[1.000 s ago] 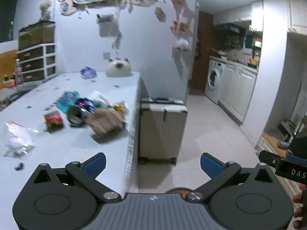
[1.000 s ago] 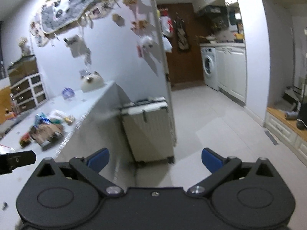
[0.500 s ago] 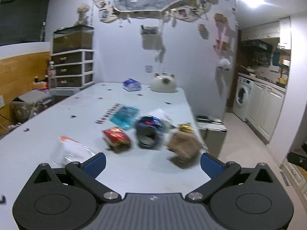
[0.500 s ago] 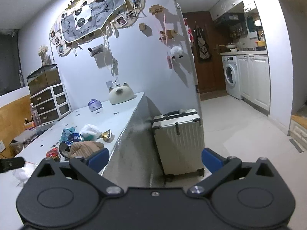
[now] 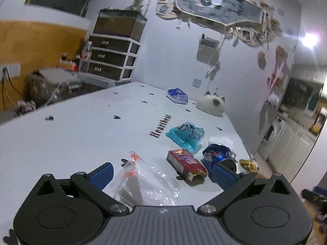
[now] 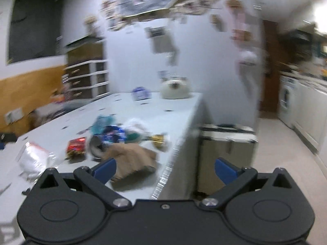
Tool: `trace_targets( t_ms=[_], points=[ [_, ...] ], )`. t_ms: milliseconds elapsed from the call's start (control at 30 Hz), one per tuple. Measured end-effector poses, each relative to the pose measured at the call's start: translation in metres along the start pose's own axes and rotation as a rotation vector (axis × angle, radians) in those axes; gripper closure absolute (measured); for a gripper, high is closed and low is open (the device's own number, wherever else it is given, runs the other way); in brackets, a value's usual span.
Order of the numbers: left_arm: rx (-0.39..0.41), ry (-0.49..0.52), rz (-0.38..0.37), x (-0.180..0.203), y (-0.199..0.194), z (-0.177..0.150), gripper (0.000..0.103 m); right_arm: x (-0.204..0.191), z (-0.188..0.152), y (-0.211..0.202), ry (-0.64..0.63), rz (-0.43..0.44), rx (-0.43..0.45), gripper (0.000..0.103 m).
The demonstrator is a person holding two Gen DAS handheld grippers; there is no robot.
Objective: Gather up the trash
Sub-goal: 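Raise both tools from the bin and move them back over the table, then grasp the brown paper bag with the right tool while the left tool grasps the clear zip bag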
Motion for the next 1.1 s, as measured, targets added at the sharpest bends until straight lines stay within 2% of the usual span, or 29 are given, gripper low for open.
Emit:
trace_targets(
  t_ms=[133,267,467,533,600,700,800,933,1100],
  points=[
    [-0.017,-0.027,-0.018,-0.015,0.012,0.000,0.006,-0.023,0.005,0.039,-0.107,0.115,-0.053,0.000],
    [-0.038,-0.028,-0.027,-0.025,0.026,0.000,0.007,-0.033,0.004,0.076,-0.213,0.174,-0.119,0.000],
    [-0.070,-0.037,-0.036,-0.036,0.049,0.004,0.007,-0.035,0.008,0.111,-0.250,0.284,-0.165,0.000],
    [-0.085,-0.048,-0.055,-0.038,0.055,0.005,0.007,-0.037,0.007,0.119,-0.262,0.345,-0.195,0.001],
    [-0.111,-0.062,-0.080,-0.037,0.061,0.002,0.011,-0.040,0.004,0.126,-0.270,0.394,-0.226,0.008],
    [-0.139,-0.065,-0.109,-0.032,0.061,-0.003,0.015,-0.043,0.001,0.132,-0.273,0.402,-0.245,0.009],
    [-0.156,-0.027,-0.120,-0.020,0.056,-0.012,0.018,-0.045,0.004,0.129,-0.231,0.419,-0.243,0.022],
    [-0.187,-0.016,-0.175,0.000,0.043,-0.029,0.022,-0.050,-0.003,0.125,-0.227,0.408,-0.251,0.022],
    [-0.210,-0.015,-0.240,0.025,0.031,-0.047,0.025,-0.054,-0.008,0.127,-0.228,0.363,-0.249,0.016]
  ],
)
Point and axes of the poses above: each gripper's, at about its wrist camera, not at the fingertips, and y roughly the way its jaws point, x to its right, z to its top, the point moved 7 cm from there along y, roughly the way its jaws point, and after that the axes turned 6 degrees about -z, right-handed, at the moved point
